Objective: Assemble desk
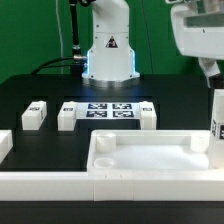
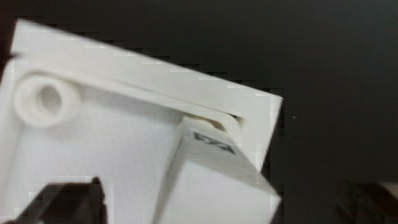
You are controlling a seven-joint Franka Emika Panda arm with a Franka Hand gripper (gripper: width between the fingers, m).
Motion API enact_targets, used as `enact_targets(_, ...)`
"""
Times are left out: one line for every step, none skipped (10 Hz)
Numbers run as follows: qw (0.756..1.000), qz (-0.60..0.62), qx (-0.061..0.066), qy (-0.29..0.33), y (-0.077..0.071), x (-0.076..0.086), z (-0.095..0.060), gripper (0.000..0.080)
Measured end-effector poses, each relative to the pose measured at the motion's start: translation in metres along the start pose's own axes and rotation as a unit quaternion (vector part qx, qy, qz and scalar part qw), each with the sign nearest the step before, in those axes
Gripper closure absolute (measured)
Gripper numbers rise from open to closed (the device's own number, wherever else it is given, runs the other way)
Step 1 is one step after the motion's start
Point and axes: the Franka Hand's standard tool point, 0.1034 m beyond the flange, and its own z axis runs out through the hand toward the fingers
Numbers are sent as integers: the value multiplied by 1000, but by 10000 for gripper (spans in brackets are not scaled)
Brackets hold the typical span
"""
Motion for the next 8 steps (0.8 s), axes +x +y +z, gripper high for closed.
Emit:
enact_targets(999, -53, -4, 6, -3, 1, 1, 150)
enact_targets(992, -129, -1, 13, -2, 3, 3, 150)
enact_targets(982, -190, -2, 18, 3, 4, 9, 150)
enact_targets(971, -239, -3, 22, 6, 5, 12, 150)
enact_targets(974, -222, 10, 33, 8, 1, 10, 150)
enact_targets(965, -261, 6, 32, 10, 1, 11, 150)
enact_targets(954, -299, 5, 33, 10, 3, 12, 150)
enact_targets(937, -348, 3, 33, 10, 3, 12, 150)
